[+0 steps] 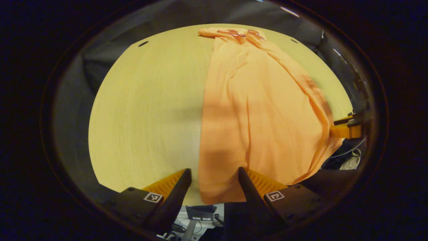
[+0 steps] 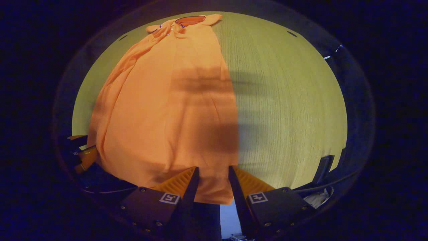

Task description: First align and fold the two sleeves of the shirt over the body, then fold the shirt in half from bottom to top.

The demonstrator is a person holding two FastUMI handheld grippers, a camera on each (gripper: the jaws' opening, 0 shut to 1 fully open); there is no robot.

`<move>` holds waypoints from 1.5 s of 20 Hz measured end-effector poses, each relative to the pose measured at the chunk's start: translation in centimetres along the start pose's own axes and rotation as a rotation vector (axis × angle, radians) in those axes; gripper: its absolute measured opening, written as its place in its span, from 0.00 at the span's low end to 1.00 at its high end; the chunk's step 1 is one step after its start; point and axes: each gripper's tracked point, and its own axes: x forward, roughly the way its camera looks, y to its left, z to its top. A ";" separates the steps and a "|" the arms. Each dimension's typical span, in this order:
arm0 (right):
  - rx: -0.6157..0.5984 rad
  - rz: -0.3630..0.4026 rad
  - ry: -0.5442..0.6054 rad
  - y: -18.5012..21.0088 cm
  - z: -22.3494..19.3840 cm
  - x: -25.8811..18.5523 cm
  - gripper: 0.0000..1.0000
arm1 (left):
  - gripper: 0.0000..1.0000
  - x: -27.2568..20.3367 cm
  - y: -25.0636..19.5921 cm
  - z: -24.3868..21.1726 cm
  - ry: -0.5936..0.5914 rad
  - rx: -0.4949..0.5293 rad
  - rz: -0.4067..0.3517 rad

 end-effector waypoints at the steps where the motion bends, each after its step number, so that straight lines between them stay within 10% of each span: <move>1: 0.005 -0.003 0.010 0.0 0.0 0.1 0.60 | 0.96 0.0 0.0 0.2 -0.003 -0.001 0.000; 7: -0.014 -0.007 0.034 0.2 0.1 0.0 0.58 | 0.87 0.3 -0.5 1.3 -0.001 0.014 -0.005; 11: -0.016 -0.032 0.034 0.0 0.4 0.0 0.22 | 0.58 0.7 -0.9 2.4 -0.019 0.020 -0.013; 14: -0.041 -0.049 0.053 0.1 0.5 0.0 0.22 | 0.18 0.9 -0.9 2.9 -0.023 -0.013 -0.005; 30: 0.020 -0.068 0.084 -0.2 0.9 0.1 0.22 | 0.09 0.9 -1.0 3.2 -0.009 -0.013 -0.011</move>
